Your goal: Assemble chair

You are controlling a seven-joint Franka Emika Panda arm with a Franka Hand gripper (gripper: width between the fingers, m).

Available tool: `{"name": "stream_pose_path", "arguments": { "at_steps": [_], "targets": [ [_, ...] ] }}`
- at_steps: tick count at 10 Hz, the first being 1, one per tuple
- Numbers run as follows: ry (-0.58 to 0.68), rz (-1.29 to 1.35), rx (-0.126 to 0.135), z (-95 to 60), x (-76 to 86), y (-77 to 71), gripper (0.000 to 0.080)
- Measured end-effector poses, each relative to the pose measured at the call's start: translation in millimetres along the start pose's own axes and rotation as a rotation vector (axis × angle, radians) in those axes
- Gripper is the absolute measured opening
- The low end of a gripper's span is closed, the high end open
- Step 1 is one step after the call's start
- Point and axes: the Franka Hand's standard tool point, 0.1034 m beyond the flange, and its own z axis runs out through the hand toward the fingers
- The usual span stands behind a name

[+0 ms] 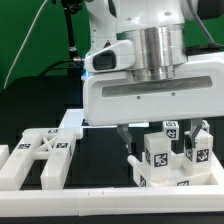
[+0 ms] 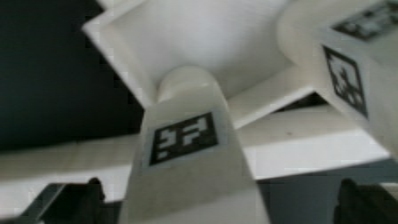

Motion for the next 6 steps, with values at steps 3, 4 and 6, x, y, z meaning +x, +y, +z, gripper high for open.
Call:
{"name": "stream_pose_path", "arguments": {
  "at_steps": [3,4,6],
  "targets": [
    [-0.002,-0.023,-0.001,1.0,-0.8,6.2,0.0464],
    [-0.002,-0.019,-0.001,1.1,-0.8,6.8,0.0464],
    [-0.002,0.122,0.0,1.3,-0.9,6.3,0.0286]
  ]
}}
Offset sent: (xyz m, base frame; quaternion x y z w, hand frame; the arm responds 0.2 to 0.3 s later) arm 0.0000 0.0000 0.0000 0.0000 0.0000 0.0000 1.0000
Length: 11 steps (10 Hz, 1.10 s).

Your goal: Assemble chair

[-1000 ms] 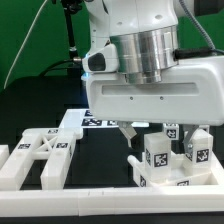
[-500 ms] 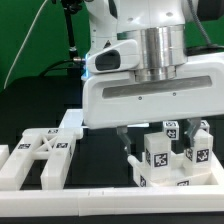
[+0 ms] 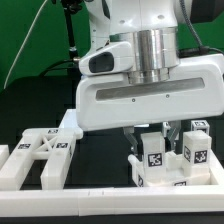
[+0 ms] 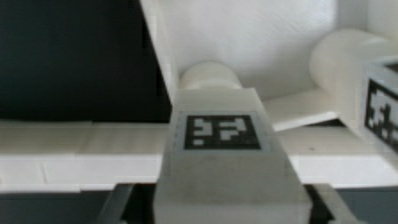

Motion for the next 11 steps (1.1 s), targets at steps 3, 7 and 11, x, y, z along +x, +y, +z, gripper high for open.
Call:
{"name": "stream_pose_path", "arguments": {
  "at_steps": [3,7,11],
  "targets": [
    [0.0,0.163,0.001,0.2,-0.1,-0.2,0.0286],
    [-0.019,0.849,-0.003,1.0,-3.3,-7.7,0.0286],
    [-0.056,1.166,0.033,1.4,-5.5,-14.0,0.0287]
  ]
}}
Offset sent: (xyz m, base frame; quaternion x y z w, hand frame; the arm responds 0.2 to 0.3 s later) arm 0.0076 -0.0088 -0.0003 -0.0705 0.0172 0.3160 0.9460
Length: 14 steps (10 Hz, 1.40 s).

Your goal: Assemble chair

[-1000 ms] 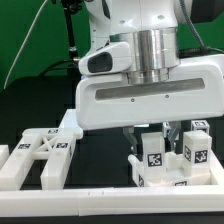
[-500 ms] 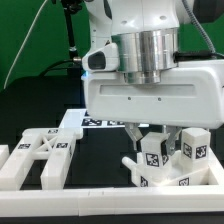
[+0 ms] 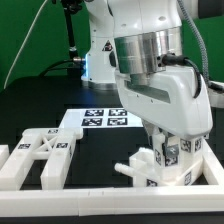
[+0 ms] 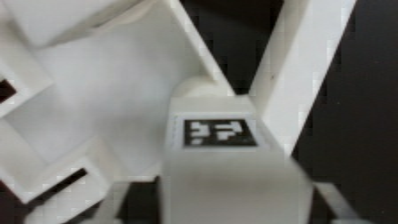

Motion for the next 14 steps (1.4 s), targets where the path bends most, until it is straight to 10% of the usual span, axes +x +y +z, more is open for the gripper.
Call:
{"name": "stream_pose_path", "arguments": {
  "at_steps": [1,2,4,11,13,14],
  "targets": [
    [0.0,-0.043,0.0,0.1,0.1,0.1,0.0287],
    [0.001,-0.052,-0.001,0.3,-0.4,0.0,0.0578],
    [0.02,-0.562,-0.029,1.4,-16.6,-5.7,0.0643],
    [0.009,-1.154,-0.047,-1.4,-13.3,-4.0,0.0649],
    [0.009,-1.112,-0.048,-1.1,-14.4,-4.0,0.0388],
    [0.009,-1.091,-0.046,-1.0,-14.5,-4.0,0.0388]
  ]
}}
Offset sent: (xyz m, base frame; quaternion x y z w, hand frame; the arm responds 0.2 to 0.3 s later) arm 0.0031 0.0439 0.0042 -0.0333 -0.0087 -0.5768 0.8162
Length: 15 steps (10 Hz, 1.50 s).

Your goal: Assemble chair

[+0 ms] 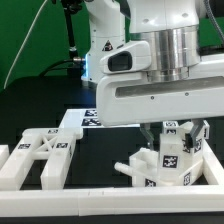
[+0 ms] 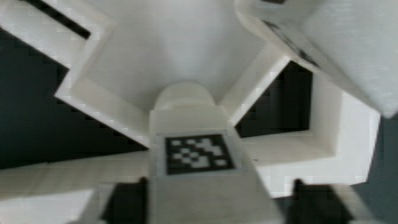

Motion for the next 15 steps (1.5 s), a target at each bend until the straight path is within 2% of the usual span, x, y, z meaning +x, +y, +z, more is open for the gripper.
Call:
{"name": "stream_pose_path", "arguments": {
  "at_steps": [1,3,6,7,9,10,11,13,14,15],
  "targets": [
    [0.0,0.104,0.001,0.2,-0.2,-0.6,0.0295],
    [0.0,0.252,0.001,0.4,-0.1,-0.2,0.0292],
    [0.007,0.682,-0.002,0.4,1.6,3.9,0.0291],
    [0.006,0.854,0.003,0.1,1.9,5.8,0.0291],
    [-0.006,1.123,0.04,-0.5,-0.6,7.0,0.0291],
    [-0.01,1.199,0.053,-2.5,-0.3,12.1,0.0291],
    [-0.005,1.218,0.048,-2.0,-0.3,20.0,0.0291],
    [-0.004,1.168,0.047,-1.6,-0.6,19.7,0.0291],
    [-0.004,1.168,0.046,-1.4,-0.7,19.7,0.0472],
    [-0.005,1.086,0.042,-1.1,-0.6,20.2,0.0472]
  ]
}}
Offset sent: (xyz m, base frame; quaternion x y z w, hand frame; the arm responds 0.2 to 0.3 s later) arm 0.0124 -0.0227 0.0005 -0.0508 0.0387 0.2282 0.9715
